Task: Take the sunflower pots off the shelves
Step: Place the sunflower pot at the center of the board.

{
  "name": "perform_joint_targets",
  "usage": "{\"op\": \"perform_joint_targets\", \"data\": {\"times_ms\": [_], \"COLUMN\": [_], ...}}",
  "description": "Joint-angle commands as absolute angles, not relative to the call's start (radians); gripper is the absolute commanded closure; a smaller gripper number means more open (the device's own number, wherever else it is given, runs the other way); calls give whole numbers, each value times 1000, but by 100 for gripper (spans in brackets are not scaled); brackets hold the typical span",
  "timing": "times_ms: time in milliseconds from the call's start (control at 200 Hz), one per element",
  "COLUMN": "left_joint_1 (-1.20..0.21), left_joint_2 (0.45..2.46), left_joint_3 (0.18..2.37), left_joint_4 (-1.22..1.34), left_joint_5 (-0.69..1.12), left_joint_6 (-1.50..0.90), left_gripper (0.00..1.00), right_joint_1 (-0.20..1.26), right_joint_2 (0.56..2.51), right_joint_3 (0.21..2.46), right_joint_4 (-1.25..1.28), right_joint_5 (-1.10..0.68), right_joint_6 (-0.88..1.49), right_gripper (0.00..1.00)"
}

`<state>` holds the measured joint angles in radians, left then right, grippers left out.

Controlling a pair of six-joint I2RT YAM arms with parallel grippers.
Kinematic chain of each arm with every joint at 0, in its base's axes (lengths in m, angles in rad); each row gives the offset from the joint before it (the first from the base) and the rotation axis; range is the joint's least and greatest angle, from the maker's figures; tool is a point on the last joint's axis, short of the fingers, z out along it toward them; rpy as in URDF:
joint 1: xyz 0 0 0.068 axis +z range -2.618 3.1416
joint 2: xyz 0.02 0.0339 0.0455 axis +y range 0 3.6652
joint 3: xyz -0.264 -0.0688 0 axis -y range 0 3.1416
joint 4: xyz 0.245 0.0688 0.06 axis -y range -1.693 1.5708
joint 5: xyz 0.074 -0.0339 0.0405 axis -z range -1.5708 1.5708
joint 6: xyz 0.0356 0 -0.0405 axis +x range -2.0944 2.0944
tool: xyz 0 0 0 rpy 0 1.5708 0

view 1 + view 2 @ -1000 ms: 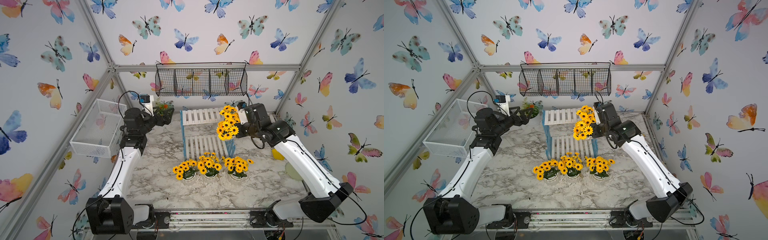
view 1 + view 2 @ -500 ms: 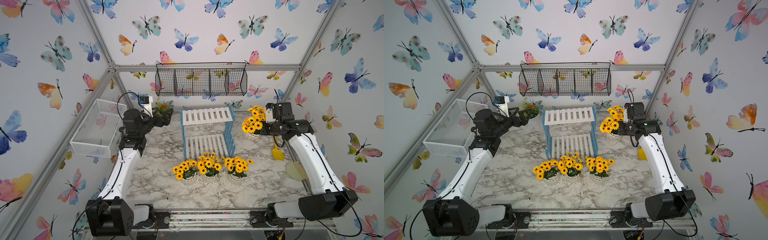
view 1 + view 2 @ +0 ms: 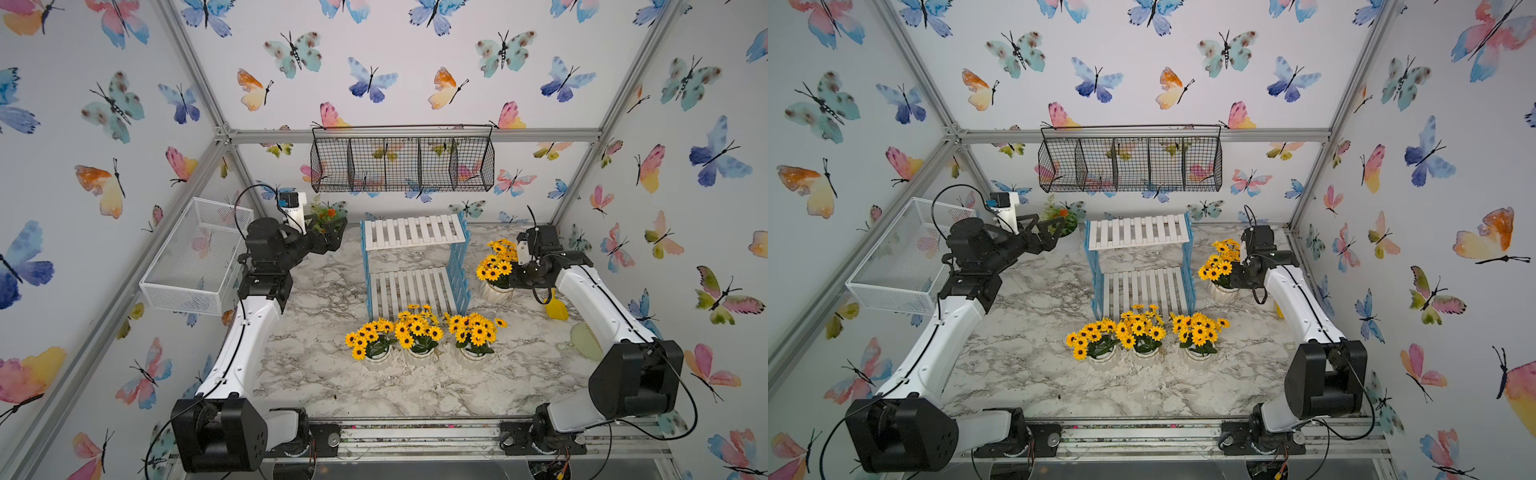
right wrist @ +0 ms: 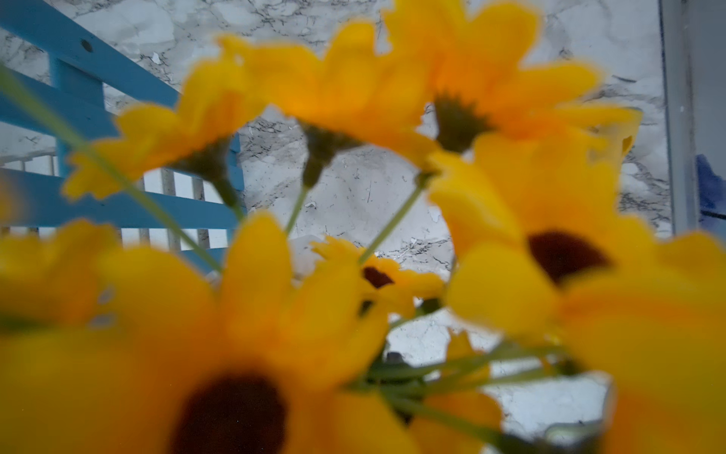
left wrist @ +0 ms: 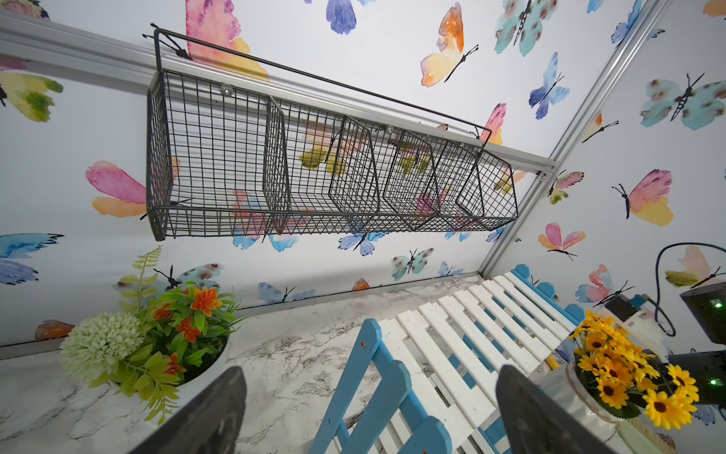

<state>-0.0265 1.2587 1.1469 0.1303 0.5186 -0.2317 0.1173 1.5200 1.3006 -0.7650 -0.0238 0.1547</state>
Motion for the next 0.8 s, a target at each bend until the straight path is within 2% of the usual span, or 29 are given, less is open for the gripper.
{"op": "perform_joint_targets", "data": {"times_ms": [0, 220, 796], "left_joint_1": [-20, -20, -20], "left_joint_2": [1255, 1256, 1263], "left_joint_3": [1157, 1154, 1152], "left_joint_4": [146, 146, 141], "left_joint_5": [531, 528, 515], "left_joint_6": [-225, -227, -223], "left_gripper": [2, 2, 2], "right_joint_1": [117, 117, 170], "right_joint_2": [1522, 1578, 1670], "right_joint_3": [1295, 1229, 1148], "right_joint_4": [-666, -608, -497], "right_joint_5": [-50, -98, -89], "right_joint_6": [173, 189, 210], "right_gripper": [98, 98, 98]}}
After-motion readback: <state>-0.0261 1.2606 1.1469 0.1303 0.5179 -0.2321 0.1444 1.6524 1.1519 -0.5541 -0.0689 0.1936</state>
